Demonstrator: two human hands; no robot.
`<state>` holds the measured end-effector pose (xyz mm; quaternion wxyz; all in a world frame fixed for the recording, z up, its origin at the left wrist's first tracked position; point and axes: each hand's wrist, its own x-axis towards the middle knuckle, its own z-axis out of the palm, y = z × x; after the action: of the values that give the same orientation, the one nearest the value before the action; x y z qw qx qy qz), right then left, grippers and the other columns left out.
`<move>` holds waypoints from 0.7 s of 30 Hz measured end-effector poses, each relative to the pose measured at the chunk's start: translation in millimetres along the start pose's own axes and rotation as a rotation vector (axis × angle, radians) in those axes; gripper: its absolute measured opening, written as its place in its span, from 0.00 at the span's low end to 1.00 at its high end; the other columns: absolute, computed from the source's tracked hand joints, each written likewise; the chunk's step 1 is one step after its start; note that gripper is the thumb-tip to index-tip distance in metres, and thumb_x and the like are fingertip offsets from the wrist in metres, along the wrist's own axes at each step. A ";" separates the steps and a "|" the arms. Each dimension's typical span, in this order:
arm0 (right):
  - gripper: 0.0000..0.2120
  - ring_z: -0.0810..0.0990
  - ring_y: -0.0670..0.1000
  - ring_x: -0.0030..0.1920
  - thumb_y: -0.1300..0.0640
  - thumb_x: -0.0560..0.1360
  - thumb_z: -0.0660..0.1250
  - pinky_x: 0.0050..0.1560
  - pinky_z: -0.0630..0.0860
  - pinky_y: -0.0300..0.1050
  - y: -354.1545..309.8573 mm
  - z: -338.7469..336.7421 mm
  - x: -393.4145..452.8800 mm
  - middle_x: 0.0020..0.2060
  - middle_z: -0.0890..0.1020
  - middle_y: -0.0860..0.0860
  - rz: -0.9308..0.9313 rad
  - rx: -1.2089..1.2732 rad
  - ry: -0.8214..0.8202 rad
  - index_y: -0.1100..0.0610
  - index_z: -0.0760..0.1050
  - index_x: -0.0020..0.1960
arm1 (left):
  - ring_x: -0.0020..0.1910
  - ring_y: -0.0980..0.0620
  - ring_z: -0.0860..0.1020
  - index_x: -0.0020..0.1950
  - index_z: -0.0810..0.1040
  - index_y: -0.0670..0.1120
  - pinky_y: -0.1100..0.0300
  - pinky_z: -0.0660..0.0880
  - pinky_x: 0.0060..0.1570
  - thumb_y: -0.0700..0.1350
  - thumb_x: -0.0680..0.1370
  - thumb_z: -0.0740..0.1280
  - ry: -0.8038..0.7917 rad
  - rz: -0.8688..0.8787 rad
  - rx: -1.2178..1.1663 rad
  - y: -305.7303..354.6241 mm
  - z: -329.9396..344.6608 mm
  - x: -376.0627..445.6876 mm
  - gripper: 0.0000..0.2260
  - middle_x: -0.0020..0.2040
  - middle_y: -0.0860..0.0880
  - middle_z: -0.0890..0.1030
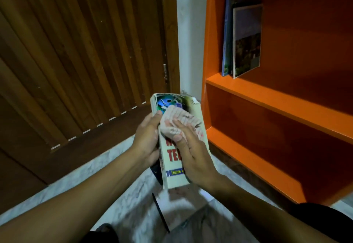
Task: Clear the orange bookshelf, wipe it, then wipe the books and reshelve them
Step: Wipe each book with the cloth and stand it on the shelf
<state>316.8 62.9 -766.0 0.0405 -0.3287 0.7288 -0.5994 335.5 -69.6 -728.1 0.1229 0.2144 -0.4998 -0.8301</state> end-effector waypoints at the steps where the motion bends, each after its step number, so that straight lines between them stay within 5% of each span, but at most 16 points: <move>1: 0.21 0.67 0.44 0.73 0.41 0.82 0.54 0.74 0.65 0.54 2.1 2.4 -4.8 0.71 0.73 0.46 -0.027 -0.016 -0.034 0.46 0.69 0.72 | 0.59 0.35 0.81 0.69 0.73 0.41 0.35 0.75 0.62 0.48 0.84 0.61 0.033 0.012 -0.040 4.5 -2.6 6.1 0.17 0.60 0.35 0.82; 6: 0.19 0.68 0.38 0.71 0.50 0.83 0.57 0.74 0.65 0.46 7.4 8.8 -24.0 0.68 0.76 0.46 -0.081 -0.024 -0.169 0.54 0.74 0.69 | 0.56 0.36 0.83 0.69 0.72 0.45 0.29 0.74 0.58 0.50 0.84 0.60 0.152 0.071 -0.105 29.4 -20.8 20.8 0.15 0.58 0.38 0.83; 11: 0.13 0.77 0.45 0.64 0.49 0.83 0.58 0.65 0.74 0.48 4.4 8.6 -28.2 0.59 0.81 0.45 -0.122 0.003 -0.228 0.50 0.78 0.60 | 0.55 0.41 0.84 0.67 0.73 0.48 0.33 0.76 0.58 0.50 0.84 0.61 0.186 0.181 -0.010 41.4 -35.6 22.0 0.13 0.56 0.41 0.85; 16: 0.06 0.79 0.37 0.51 0.53 0.83 0.60 0.51 0.73 0.34 13.1 -0.8 -22.1 0.48 0.82 0.37 -0.007 -0.046 -0.292 0.45 0.75 0.51 | 0.52 0.41 0.85 0.68 0.73 0.47 0.37 0.80 0.55 0.50 0.84 0.62 0.191 0.266 0.114 46.4 -43.4 21.4 0.14 0.55 0.40 0.85; 21: 0.08 0.83 0.51 0.46 0.47 0.81 0.63 0.43 0.80 0.50 19.8 -17.2 -10.0 0.45 0.83 0.48 0.218 0.033 -0.083 0.52 0.74 0.52 | 0.48 0.42 0.84 0.68 0.74 0.50 0.42 0.82 0.51 0.50 0.84 0.61 0.069 0.310 0.231 52.6 -49.0 13.4 0.14 0.55 0.38 0.84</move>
<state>308.2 84.1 -782.4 0.1411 -0.2715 0.7479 -0.5891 346.6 -138.1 -704.8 0.2408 0.1760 -0.6144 -0.7304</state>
